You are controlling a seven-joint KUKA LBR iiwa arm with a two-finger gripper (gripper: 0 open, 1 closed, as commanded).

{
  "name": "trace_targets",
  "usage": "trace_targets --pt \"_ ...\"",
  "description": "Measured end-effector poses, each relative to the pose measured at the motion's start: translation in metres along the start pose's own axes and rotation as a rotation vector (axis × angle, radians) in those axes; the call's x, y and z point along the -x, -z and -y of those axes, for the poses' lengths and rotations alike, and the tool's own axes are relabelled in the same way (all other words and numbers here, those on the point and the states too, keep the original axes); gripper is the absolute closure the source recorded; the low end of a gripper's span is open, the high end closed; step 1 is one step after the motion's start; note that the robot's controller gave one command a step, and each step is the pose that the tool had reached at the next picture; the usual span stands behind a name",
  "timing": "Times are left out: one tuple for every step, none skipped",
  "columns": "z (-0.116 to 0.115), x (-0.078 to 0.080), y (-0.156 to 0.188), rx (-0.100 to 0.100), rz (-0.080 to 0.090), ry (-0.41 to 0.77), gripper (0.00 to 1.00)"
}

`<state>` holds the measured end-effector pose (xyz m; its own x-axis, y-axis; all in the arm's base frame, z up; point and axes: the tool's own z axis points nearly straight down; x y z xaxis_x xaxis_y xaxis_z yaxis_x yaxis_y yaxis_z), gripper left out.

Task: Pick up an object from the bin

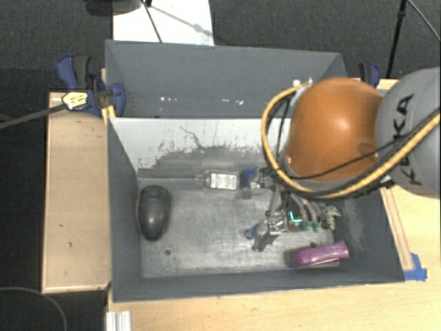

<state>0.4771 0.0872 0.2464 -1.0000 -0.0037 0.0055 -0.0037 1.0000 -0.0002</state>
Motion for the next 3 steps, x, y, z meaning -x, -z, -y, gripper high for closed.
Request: trace_targets --pt "0.071 0.034 -0.175 0.0 0.013 0.368 0.0" --pt "0.207 0.07 -0.145 -0.007 0.011 0.557 0.0" --pt "0.167 0.078 -0.142 -0.002 0.012 0.68 0.0"
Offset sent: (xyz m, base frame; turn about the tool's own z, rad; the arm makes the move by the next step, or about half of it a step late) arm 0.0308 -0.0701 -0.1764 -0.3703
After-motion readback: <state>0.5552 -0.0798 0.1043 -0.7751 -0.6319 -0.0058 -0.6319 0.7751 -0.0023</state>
